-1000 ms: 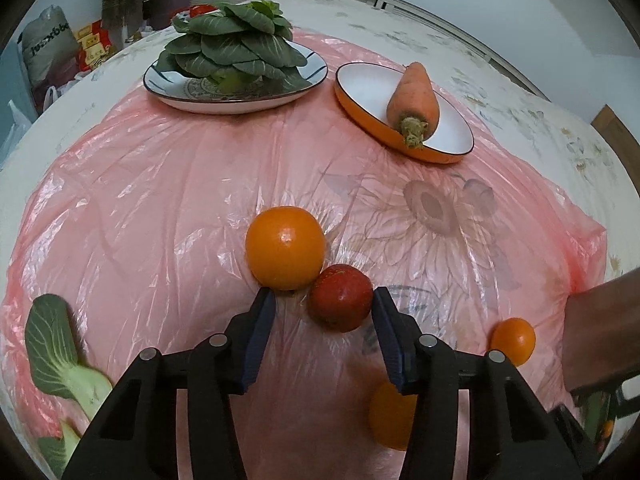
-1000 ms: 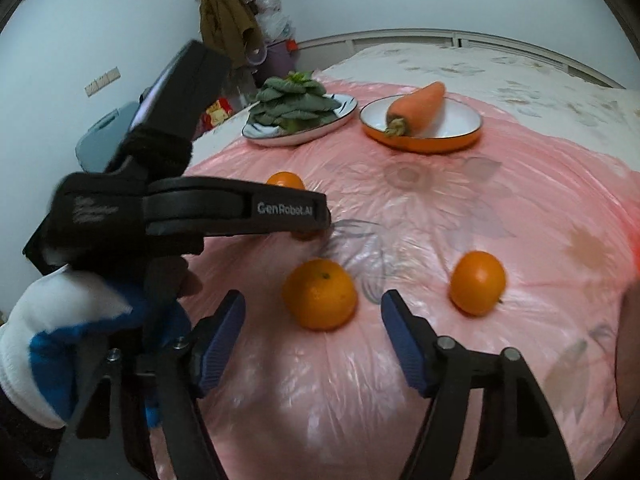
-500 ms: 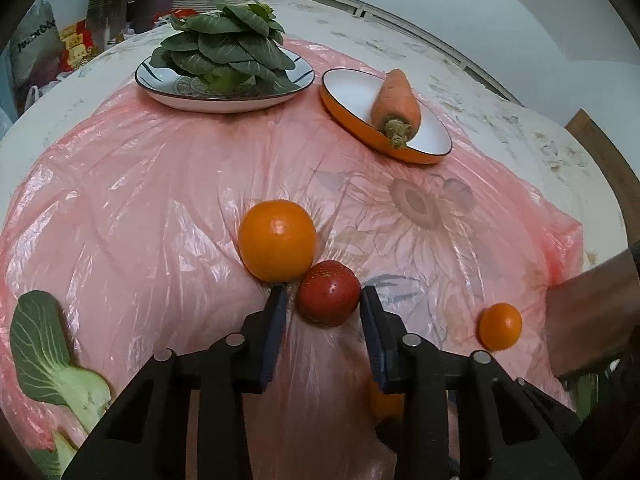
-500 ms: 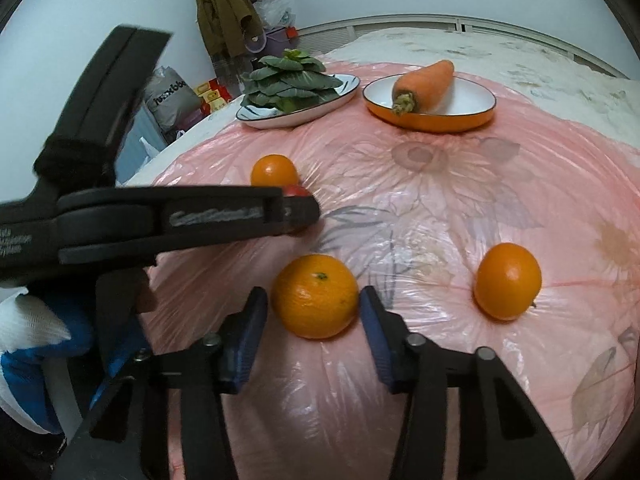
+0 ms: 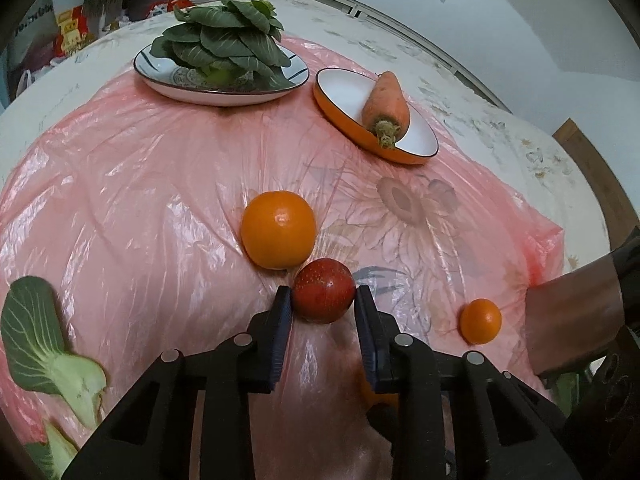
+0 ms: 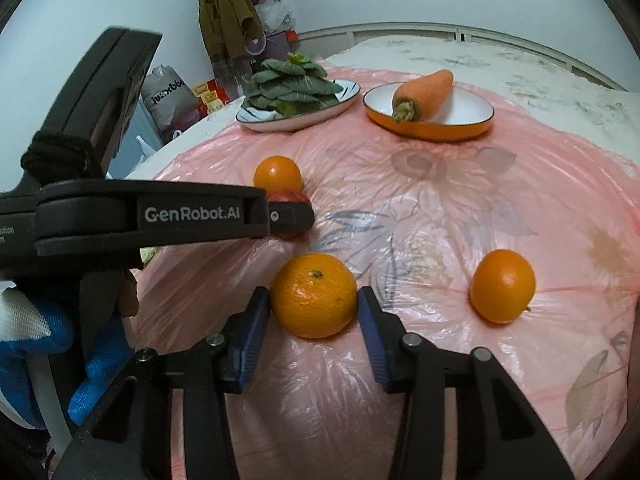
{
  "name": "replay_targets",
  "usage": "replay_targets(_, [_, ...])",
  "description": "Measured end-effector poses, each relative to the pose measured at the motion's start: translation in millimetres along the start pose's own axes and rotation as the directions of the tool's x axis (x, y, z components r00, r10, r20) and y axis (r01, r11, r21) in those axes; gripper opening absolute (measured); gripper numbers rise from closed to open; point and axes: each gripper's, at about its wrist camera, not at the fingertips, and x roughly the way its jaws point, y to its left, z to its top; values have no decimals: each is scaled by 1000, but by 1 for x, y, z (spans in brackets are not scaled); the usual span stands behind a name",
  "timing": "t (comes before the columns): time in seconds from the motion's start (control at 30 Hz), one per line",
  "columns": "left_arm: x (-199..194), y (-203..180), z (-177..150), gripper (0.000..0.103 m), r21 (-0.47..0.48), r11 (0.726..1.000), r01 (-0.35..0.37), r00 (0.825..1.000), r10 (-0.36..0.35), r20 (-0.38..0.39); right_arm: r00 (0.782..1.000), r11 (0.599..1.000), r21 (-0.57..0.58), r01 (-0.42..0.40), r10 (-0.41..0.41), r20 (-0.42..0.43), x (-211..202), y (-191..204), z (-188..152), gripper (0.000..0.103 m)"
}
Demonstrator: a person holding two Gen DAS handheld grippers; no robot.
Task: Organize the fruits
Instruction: 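Grasp another red apple with the left tool while the right tool grasps an orange, then carry the apple in the left tool while the right tool carries the orange to the green tray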
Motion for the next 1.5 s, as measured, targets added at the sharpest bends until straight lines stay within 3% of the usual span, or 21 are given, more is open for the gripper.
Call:
replay_targets(0.5, [-30,-12,-10,27,22,999,40,999,-40,4,1000,1000,25,-4,3,17,-30,5,-5,54])
replay_targets(0.87, [-76,-29,-31,27,100,994,31,999,-33,22,999,999,51,16,-18,27,-80,18,-25,54])
replay_targets(1.5, [-159,-80,-125,27,253,967,30,999,-37,20,993,988,116,100,-106,44,-196,43,-92,54])
